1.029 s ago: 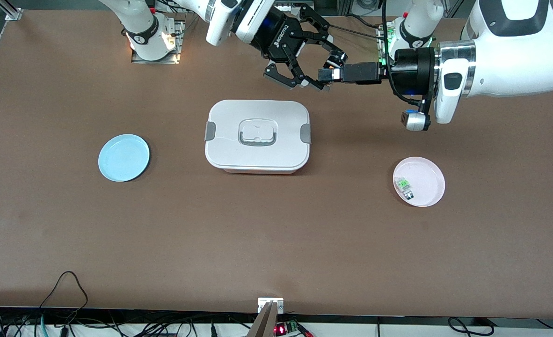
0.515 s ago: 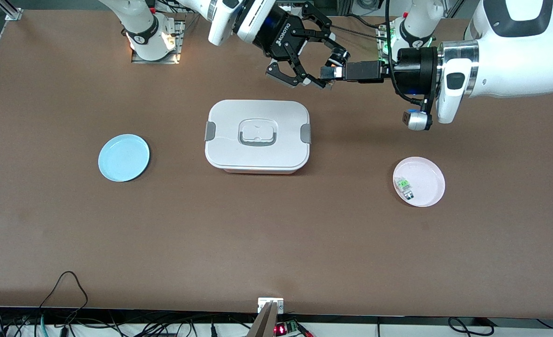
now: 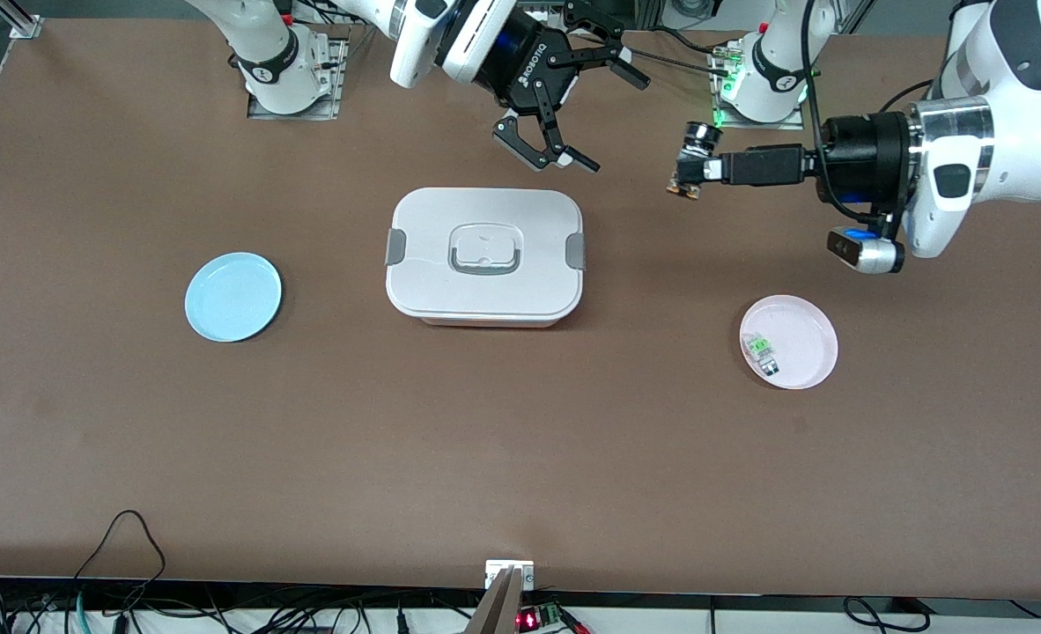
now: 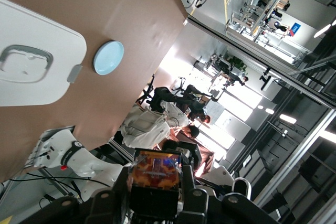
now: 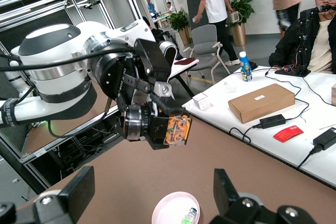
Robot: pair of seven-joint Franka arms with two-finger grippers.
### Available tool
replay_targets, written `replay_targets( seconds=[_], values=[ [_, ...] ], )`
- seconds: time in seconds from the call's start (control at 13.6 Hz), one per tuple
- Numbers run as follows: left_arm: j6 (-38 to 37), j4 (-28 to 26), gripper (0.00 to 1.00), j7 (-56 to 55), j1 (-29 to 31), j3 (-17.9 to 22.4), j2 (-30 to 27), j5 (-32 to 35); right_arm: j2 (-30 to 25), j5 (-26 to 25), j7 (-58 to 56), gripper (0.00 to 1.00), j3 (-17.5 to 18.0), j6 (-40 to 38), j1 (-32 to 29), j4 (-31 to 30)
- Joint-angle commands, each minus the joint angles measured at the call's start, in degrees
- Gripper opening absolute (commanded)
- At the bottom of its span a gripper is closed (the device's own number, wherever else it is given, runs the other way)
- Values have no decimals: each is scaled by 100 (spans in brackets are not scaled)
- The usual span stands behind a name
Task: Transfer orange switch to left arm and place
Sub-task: 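Lower the switch onto the pink plate while the right gripper withdraws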
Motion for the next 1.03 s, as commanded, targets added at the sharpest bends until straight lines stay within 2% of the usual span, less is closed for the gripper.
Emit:
replay_targets(
  seconds=[0.0,0.07,0.29,0.74,0.81,0.96],
  values=[
    [-368,-13,0,394,293,-27,177,572,-46,128,114,100,-21,-205,-86,-38],
    [-500,-13,0,561,390,-18,282,914,-46,181,341,100,-99,-494,-104,-38],
    [-677,-31,0,1132,514,-18,459,2529,-81,181,799,100,-713,-1355,-122,-47],
    [-669,-171,0,1546,505,-36,494,6080,-116,67,879,100,-2462,-3728,-113,-64],
    [-608,-250,0,1617,514,-44,564,6547,-98,-159,871,100,-2717,-4045,-113,-90],
    [-337,-321,0,1609,514,-36,879,7015,-46,-931,870,100,-3209,-4773,-131,-73]
  ],
)
